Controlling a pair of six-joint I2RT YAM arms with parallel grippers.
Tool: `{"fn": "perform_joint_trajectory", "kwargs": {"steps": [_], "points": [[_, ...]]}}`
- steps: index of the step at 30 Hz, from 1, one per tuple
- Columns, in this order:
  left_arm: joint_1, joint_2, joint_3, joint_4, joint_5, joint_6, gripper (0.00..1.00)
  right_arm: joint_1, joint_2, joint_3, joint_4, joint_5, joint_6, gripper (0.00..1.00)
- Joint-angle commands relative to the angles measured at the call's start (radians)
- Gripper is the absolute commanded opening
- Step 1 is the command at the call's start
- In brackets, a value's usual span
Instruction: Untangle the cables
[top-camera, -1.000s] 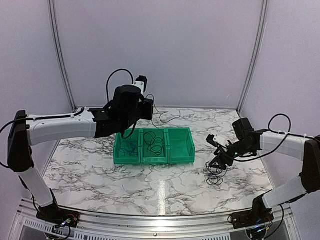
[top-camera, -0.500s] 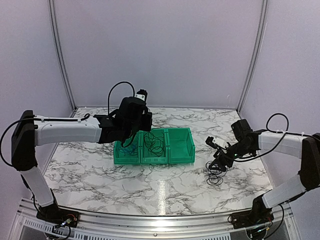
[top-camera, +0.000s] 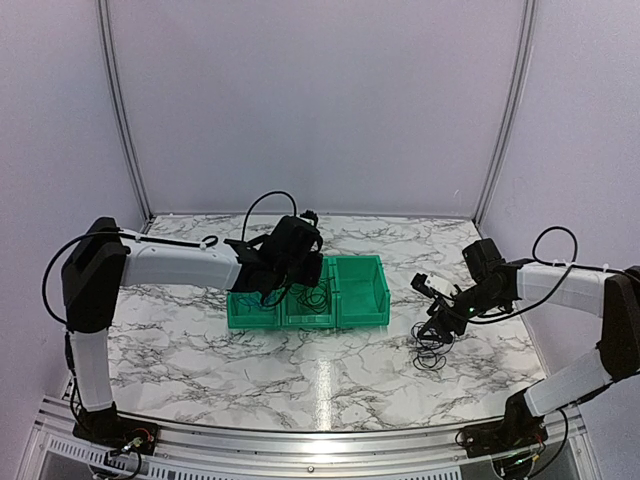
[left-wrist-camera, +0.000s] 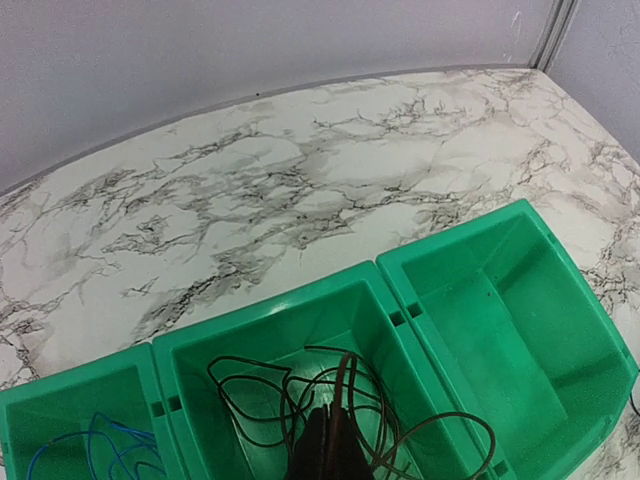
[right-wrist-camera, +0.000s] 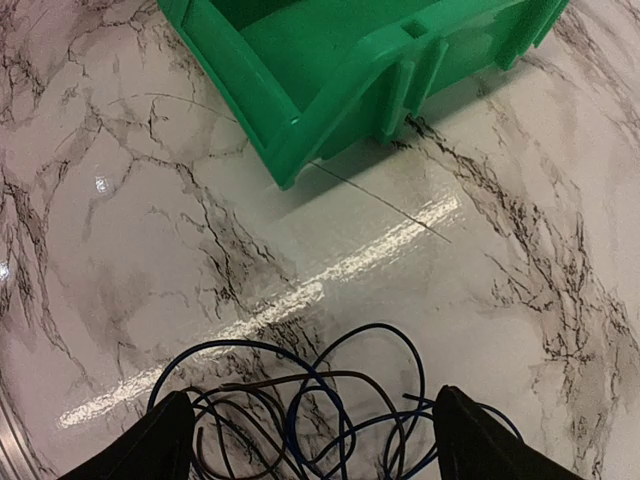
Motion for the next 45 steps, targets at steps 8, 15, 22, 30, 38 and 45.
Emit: {"fn": "perform_joint_trajectory", "kwargs": {"steps": [8,15,22,30,38,45], "points": [[0.011,0.154,0.149,-0.161,0.095,-0.048,0.00,0.001,-0.005,0.025,-0.017,-0.017,-0.008,0.83],[0.020,0.184,0.170,-0.206,0.103,-0.078,0.00,0.003,-0.005,0.025,-0.017,-0.018,-0.011,0.83],[0.030,0.158,0.163,-0.232,0.092,-0.076,0.00,0.009,-0.001,0.025,-0.016,-0.013,-0.014,0.83],[0.060,0.081,0.177,-0.296,0.092,-0.002,0.31,0.014,-0.006,0.023,-0.015,-0.008,-0.013,0.83],[0.063,-0.035,0.143,-0.302,0.188,0.022,0.50,0.024,-0.003,0.025,-0.016,-0.006,-0.011,0.83],[0.063,-0.054,0.132,-0.316,0.195,0.012,0.52,0.035,-0.002,0.030,-0.019,-0.009,-0.008,0.83]]}}
